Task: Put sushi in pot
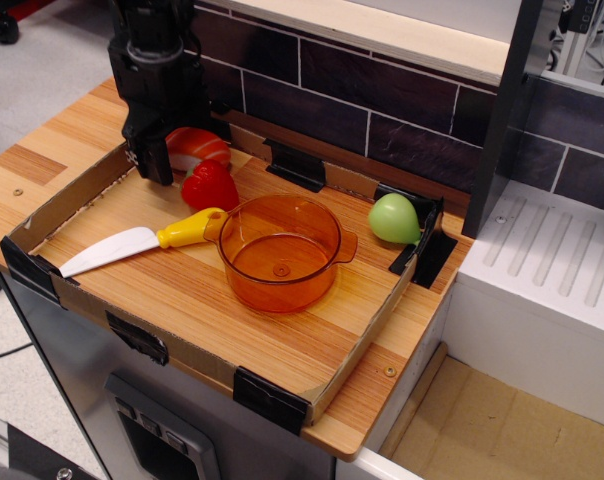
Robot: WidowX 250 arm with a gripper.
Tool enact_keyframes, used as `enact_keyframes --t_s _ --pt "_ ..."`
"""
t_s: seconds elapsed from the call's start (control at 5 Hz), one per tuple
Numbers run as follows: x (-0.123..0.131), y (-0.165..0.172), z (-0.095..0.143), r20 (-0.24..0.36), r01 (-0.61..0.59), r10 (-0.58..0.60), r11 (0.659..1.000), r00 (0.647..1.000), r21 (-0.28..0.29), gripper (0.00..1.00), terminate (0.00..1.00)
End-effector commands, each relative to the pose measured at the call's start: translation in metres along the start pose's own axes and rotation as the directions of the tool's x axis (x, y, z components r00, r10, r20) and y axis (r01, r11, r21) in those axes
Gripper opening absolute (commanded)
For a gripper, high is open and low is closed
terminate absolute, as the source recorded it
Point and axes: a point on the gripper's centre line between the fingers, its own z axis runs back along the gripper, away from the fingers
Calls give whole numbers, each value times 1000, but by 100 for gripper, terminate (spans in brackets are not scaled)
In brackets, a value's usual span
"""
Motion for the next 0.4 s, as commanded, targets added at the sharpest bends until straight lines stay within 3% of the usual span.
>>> enact_keyframes --t_s 0.0,0.2 --pt "5 4 13 5 -8 8 998 1000 -55 0 0" --pt "6 0 24 14 -19 21 996 1000 -92 0 0"
